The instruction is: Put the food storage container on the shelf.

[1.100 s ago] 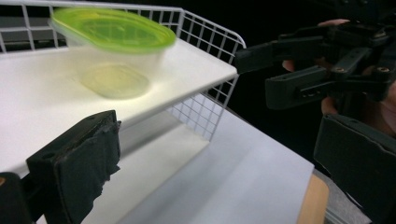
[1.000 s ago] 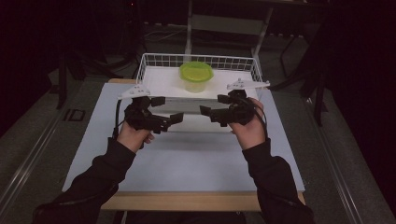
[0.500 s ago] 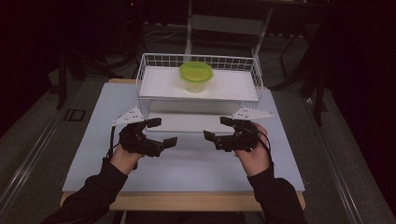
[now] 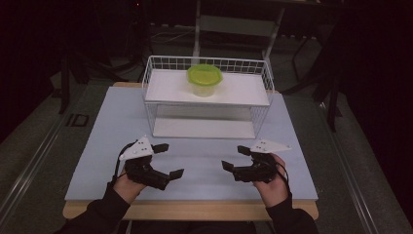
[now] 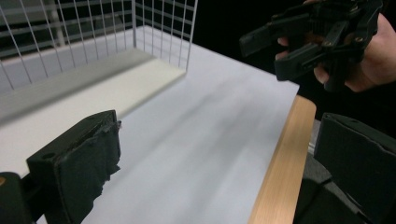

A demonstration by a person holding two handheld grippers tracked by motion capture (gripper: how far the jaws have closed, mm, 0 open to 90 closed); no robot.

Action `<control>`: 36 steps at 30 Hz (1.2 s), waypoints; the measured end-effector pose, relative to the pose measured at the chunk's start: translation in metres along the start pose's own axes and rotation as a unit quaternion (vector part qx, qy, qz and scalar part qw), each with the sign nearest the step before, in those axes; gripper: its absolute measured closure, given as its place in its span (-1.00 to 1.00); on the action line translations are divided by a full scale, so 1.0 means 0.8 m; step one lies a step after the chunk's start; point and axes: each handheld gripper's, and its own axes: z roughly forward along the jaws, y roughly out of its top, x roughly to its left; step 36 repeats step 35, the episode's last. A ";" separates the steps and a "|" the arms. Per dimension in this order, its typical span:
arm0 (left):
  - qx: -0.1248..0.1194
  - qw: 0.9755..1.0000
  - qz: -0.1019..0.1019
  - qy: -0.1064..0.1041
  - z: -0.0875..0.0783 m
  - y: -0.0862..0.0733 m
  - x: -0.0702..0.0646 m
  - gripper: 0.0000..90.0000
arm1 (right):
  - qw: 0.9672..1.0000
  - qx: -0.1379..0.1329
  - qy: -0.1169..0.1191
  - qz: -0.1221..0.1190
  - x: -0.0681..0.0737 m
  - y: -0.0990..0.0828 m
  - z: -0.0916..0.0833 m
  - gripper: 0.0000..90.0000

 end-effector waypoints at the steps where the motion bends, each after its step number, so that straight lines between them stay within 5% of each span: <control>1: -0.001 1.000 0.000 -0.006 0.000 -0.005 0.001 -0.97 | 1.000 -0.001 0.000 0.002 -0.001 -0.007 0.000 -0.60; 8: 0.019 1.000 0.020 -0.012 0.000 -0.036 0.003 -0.97 | 1.000 0.008 -0.006 -0.001 -0.009 -0.039 0.000 -0.60; 14: 0.032 0.999 0.036 0.011 -0.008 -0.054 0.010 -0.97 | 1.000 0.015 -0.016 -0.005 -0.015 -0.053 -0.008 -0.60; 21: 0.038 0.998 0.033 0.037 -0.018 -0.071 0.024 -0.97 | 0.999 0.022 -0.032 -0.015 -0.024 -0.066 -0.013 -0.60; 28: 0.044 0.998 0.013 0.034 -0.017 -0.079 0.027 -0.97 | 0.998 0.036 -0.039 -0.023 -0.026 -0.072 -0.006 -0.60; 36: 0.055 0.998 0.013 0.031 -0.014 -0.079 0.025 -0.97 | 0.998 0.037 -0.044 -0.022 -0.029 -0.072 -0.003 -0.60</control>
